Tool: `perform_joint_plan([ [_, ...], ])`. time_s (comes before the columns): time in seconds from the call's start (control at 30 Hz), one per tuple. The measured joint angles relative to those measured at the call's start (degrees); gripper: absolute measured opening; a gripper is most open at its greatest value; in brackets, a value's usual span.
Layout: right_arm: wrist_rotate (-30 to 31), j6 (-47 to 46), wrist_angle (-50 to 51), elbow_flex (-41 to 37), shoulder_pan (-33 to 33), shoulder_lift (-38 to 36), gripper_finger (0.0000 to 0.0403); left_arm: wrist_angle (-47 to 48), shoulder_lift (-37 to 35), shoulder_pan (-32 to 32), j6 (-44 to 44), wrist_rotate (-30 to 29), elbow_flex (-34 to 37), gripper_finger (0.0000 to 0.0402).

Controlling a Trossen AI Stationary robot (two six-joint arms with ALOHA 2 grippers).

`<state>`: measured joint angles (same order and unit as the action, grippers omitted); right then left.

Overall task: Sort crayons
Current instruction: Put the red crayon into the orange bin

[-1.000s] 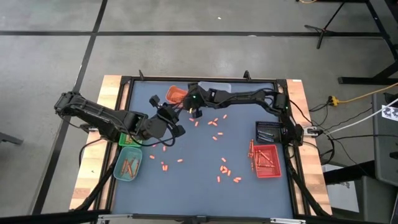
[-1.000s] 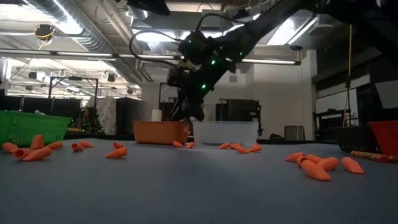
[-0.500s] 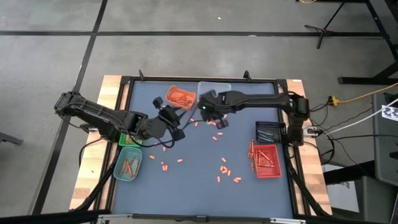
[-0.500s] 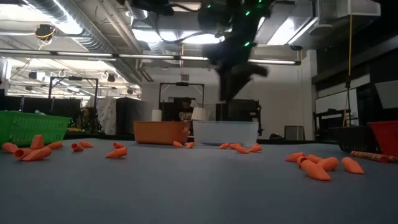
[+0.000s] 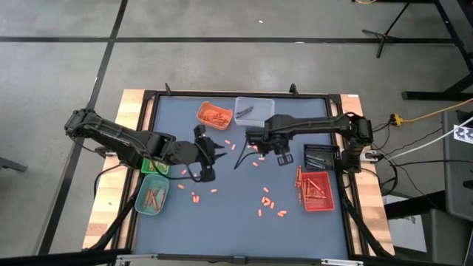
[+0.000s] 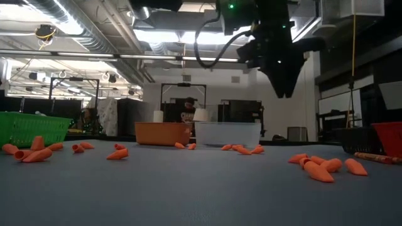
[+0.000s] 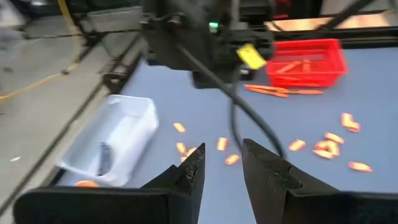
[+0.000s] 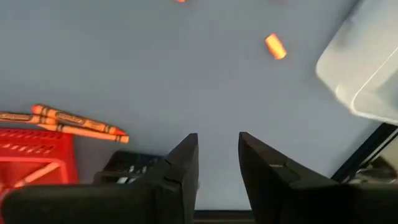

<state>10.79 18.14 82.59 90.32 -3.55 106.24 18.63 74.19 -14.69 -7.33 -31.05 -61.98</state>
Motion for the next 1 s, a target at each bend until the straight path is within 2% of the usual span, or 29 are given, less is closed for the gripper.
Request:
perform_joint_plan([
  [0.2,-1.8,-6.3,3.5,0.0,0.4,-0.3,0.0111,0.2,0.0,-0.9,0.0,3.2,0.0,0.0092],
  [0.4,-3.3,-7.5,3.8,-2.8,5.1,-2.9,0.0111,0.3,0.0,-1.3,0.0,3.3,0.0,0.0092],
  [0.53,-5.0,-7.4,0.9,-8.1,9.5,-5.3,0.0111,0.5,0.1,-1.2,0.0,3.2,0.0,0.0092],
  [0.8,-12.7,-6.8,-8.4,-19.1,17.3,-6.4,0.0111,0.7,0.1,-1.2,0.0,3.1,0.0,0.0092],
  [1.0,-13.4,-1.1,-15.9,-25.2,21.2,-6.4,0.0111,0.7,0.1,-1.2,0.0,3.1,0.0,0.0092],
])
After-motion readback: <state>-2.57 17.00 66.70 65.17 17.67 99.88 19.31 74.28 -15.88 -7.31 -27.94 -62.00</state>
